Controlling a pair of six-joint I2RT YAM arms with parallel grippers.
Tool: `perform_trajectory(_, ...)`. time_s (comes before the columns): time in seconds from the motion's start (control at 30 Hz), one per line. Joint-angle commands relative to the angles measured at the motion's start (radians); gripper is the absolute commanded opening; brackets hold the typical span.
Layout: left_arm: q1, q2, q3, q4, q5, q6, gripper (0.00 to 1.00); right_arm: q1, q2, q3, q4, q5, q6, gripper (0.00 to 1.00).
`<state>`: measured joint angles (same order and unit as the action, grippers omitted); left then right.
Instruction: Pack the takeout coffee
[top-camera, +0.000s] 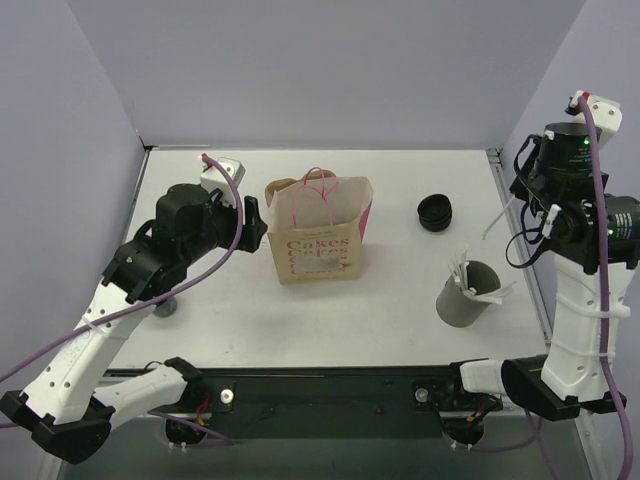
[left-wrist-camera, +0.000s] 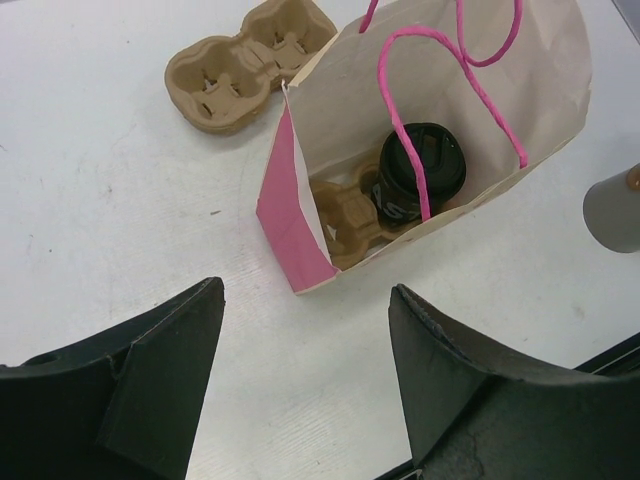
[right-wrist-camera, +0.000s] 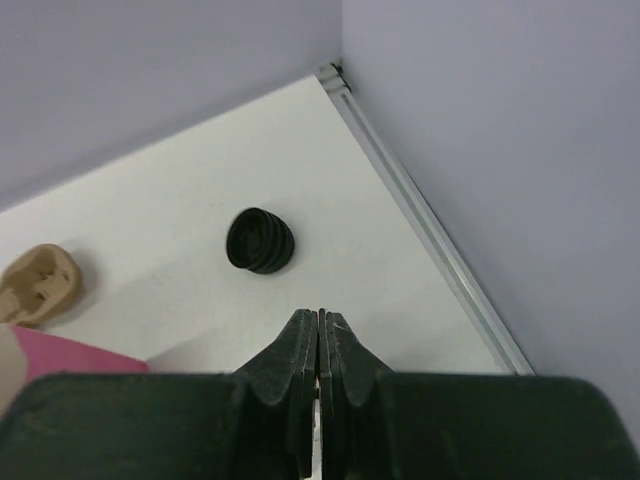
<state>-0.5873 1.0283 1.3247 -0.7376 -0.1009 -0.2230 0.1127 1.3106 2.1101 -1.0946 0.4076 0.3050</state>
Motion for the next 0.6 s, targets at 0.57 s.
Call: perform_trajectory(0.57, 0.006, -0.005, 0.128, -0.049, -0.100, 0.042, 0.76, 0.660, 0.173, 0.162, 0.571, -0.178, -0.092, 0.00)
